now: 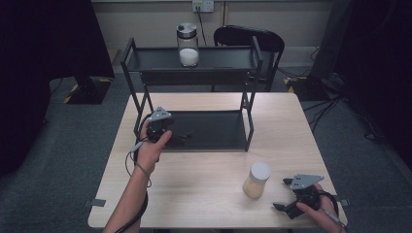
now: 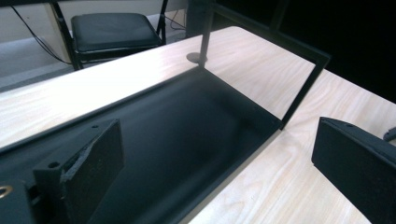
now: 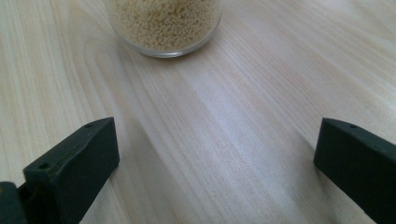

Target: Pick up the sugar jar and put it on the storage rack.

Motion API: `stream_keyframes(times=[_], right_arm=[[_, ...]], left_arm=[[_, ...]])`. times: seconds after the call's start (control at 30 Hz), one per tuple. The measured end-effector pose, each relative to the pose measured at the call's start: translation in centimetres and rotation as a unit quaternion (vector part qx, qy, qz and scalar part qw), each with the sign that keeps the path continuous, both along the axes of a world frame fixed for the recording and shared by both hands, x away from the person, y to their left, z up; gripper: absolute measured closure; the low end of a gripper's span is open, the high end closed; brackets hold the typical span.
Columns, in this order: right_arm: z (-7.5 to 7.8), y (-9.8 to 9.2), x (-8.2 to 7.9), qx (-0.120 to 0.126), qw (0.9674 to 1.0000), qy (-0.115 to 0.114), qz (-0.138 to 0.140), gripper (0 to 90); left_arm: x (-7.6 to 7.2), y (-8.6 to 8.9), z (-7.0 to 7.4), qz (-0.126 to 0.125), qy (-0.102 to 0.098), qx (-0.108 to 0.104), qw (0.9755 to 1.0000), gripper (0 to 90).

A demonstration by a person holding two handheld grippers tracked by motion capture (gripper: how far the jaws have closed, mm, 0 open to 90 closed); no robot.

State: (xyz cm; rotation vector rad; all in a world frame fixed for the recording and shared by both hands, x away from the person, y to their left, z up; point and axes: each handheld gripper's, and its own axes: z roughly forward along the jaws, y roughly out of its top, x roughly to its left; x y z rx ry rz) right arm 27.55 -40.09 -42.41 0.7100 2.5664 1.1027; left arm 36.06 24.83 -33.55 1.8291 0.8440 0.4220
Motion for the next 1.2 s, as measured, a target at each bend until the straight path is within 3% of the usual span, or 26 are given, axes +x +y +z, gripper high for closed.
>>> stream_keyframes(times=[0.53,1.2], right_arm=[[0.0,0.0,0.0,0.0,1.0,0.0,0.0,0.0],[0.0,0.0,0.0,0.0,1.0,0.0,0.0,0.0]], left_arm=[[-0.6,-0.4,-2.9,0.001,0.009,0.008,0.9999,1.8],[-1.5,-0.6,-6.6,0.01,0.038,0.022,0.999,1.8]])
